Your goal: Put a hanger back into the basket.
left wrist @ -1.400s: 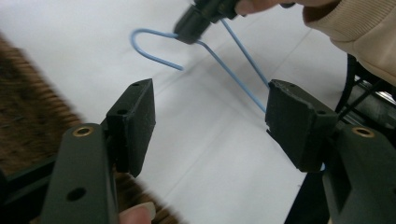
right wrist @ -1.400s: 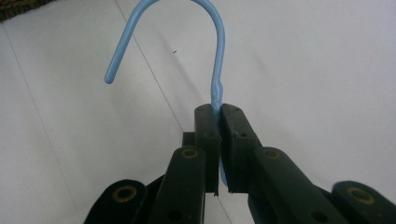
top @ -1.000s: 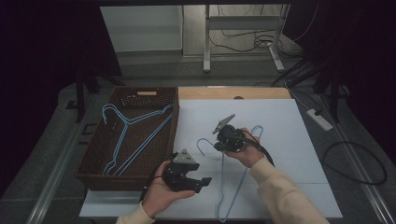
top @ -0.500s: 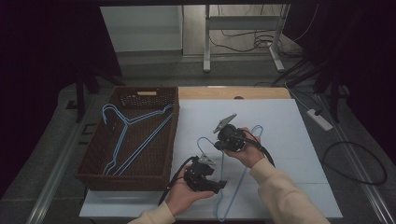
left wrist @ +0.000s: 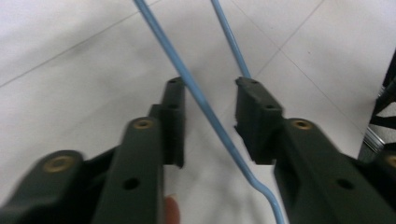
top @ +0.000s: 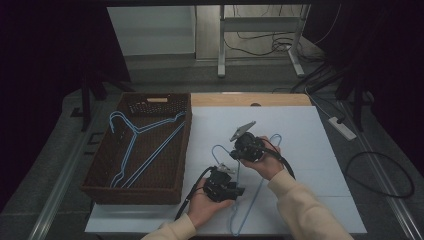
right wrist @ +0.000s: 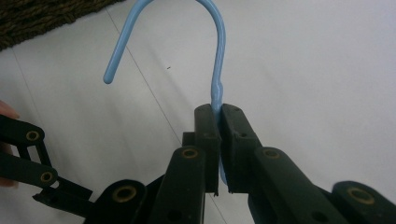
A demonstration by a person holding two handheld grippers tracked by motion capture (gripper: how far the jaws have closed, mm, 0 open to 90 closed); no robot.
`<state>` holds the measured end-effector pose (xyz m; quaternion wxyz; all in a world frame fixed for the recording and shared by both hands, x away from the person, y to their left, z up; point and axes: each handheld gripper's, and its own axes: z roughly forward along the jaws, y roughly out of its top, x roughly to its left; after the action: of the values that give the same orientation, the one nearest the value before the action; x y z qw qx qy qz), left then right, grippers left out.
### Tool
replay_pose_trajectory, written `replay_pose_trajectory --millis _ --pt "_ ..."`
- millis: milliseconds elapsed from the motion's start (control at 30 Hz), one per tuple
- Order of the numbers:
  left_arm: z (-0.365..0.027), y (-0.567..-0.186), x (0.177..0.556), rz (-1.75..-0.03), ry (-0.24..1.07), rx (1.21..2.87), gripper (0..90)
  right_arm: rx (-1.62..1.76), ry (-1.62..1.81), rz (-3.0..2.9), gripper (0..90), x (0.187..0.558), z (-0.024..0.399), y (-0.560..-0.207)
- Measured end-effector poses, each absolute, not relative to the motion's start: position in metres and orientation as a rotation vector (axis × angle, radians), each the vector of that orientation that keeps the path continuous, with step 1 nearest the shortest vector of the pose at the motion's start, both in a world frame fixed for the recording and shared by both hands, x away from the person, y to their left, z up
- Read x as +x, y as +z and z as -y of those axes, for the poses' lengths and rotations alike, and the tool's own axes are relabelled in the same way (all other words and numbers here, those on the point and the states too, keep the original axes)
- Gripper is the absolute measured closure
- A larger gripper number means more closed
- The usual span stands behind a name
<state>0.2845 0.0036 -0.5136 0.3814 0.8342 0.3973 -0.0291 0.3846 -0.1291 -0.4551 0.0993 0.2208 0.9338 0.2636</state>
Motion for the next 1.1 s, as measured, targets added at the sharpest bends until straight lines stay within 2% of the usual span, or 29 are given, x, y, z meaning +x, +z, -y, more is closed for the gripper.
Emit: replay_pose_trajectory --millis 67,567,700,733,767,800,833,967,1100 --pt "-0.007 -0.514 0.286 -1.026 -0.103 2.107 73.6 0.656 0.798 -2.754 86.2 0.384 0.131 -0.454" --pt "-0.033 -0.508 0.291 -1.104 -0.209 1.919 85.3 0.715 1.042 -2.623 83.1 0.375 0.155 -0.434" --pt "-0.038 -0.505 0.29 -1.096 -0.197 1.908 87.8 0.748 1.183 -2.549 70.6 0.367 0.17 -0.426" --pt "-0.039 -0.505 0.289 -1.097 -0.198 1.902 87.8 0.748 1.183 -2.549 70.6 0.367 0.17 -0.426" --pt "-0.04 -0.503 0.289 -1.09 -0.197 1.905 87.9 0.76 1.231 -2.525 63.1 0.363 0.178 -0.425" --pt "-0.04 -0.503 0.289 -1.09 -0.197 1.905 87.9 0.76 1.231 -2.525 63.1 0.363 0.178 -0.425" --pt "-0.041 -0.502 0.288 -1.088 -0.195 1.903 87.9 0.783 1.285 -2.499 58.4 0.358 0.186 -0.426" --pt "-0.043 -0.496 0.286 -1.076 -0.182 1.891 87.9 0.819 1.368 -2.442 53.1 0.346 0.203 -0.426" --pt "-0.044 -0.491 0.284 -1.064 -0.172 1.883 87.9 0.845 1.4 -2.406 52.3 0.334 0.219 -0.428"
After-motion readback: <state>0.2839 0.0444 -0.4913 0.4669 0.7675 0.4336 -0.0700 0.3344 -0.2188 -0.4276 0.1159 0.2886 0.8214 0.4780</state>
